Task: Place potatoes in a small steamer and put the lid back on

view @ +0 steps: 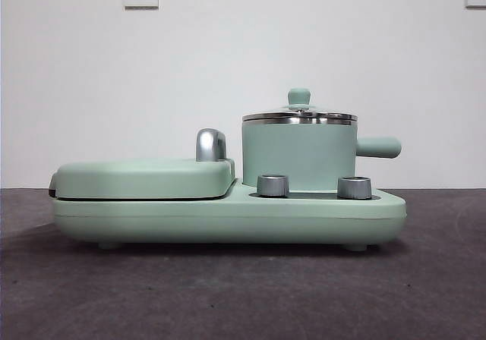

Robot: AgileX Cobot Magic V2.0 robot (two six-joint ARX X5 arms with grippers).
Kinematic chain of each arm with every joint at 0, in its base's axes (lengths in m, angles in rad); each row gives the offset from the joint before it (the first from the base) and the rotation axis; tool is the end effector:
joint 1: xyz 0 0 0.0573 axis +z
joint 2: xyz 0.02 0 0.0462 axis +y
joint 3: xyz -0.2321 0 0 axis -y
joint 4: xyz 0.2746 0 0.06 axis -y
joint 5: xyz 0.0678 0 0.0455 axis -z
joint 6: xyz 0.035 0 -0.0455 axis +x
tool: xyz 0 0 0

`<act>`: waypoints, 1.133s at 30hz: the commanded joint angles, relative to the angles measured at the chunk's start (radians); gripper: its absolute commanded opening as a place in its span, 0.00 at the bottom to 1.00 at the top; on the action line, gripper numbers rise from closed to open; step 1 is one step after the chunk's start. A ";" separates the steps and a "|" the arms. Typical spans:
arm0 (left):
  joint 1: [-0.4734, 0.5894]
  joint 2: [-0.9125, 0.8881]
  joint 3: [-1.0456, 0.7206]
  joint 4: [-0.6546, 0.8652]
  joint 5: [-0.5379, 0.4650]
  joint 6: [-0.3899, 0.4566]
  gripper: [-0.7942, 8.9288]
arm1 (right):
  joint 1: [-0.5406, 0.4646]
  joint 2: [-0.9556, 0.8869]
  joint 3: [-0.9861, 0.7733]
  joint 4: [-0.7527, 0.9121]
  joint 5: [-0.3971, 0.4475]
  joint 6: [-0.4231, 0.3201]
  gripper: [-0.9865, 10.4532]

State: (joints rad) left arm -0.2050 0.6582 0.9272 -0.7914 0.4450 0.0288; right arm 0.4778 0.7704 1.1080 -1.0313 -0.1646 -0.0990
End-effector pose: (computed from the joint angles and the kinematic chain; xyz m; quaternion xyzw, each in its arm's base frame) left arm 0.1646 -0.0496 0.3267 -0.0177 0.2519 -0.3121 0.9159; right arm 0.1495 0.0839 0.3473 -0.0971 0.3207 0.3132 0.8886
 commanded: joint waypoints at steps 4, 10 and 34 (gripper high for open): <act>-0.001 0.016 0.012 0.058 0.024 -0.034 0.09 | 0.006 0.006 0.010 0.053 -0.003 0.004 0.10; -0.001 0.007 0.012 0.052 0.024 -0.037 0.09 | 0.006 -0.010 0.010 0.059 -0.003 0.006 0.10; 0.224 -0.579 -0.822 0.660 -0.393 -0.053 0.09 | 0.006 -0.010 0.010 0.060 0.001 0.006 0.10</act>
State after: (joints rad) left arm 0.0154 0.0978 0.1158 -0.1562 0.0544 -0.0174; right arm 0.4778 0.7551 1.1080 -0.9825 -0.1635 -0.0990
